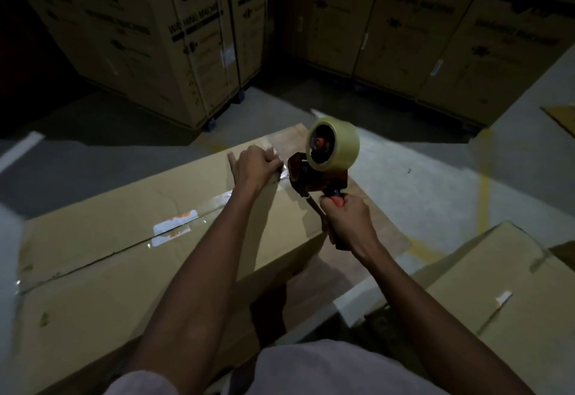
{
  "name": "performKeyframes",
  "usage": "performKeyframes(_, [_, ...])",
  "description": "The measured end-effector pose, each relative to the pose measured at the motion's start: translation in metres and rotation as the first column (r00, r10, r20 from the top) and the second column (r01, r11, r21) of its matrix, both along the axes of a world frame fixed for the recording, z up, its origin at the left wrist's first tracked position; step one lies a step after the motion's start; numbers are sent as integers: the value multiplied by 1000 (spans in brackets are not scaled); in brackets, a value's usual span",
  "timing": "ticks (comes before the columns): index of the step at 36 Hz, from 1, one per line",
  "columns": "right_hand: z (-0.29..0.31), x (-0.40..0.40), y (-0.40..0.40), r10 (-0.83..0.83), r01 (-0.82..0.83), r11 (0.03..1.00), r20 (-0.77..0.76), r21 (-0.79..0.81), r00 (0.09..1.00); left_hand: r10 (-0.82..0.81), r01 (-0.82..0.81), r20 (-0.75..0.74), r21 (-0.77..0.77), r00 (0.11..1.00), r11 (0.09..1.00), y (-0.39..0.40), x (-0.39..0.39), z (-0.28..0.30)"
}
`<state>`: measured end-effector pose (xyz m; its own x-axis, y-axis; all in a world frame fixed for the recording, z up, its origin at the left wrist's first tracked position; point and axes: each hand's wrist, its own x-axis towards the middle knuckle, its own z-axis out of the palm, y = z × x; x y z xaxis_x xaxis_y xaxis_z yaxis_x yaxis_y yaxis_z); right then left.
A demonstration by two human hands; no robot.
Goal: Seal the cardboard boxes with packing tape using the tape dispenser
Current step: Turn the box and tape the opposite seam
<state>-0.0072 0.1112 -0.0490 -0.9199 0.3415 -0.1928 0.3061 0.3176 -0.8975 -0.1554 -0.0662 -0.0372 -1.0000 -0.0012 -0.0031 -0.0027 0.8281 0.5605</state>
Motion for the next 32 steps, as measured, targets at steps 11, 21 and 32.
performKeyframes(11, [3, -1, 6, 78, -78, 996, -11, 33, 997, 154, -153, 47, -39, 987, 987, 18, 5, 16])
performKeyframes(21, [7, -1, 15, 168, -168, 985, -19, 32, 986, 257, -253, 82, -53, 963, 966, 25, 6, 15])
performKeyframes(32, [0, 24, 28, 160, -160, 987, -14, 4, 987, 198, -201, 63, 44, 978, 979, 24, 14, 13])
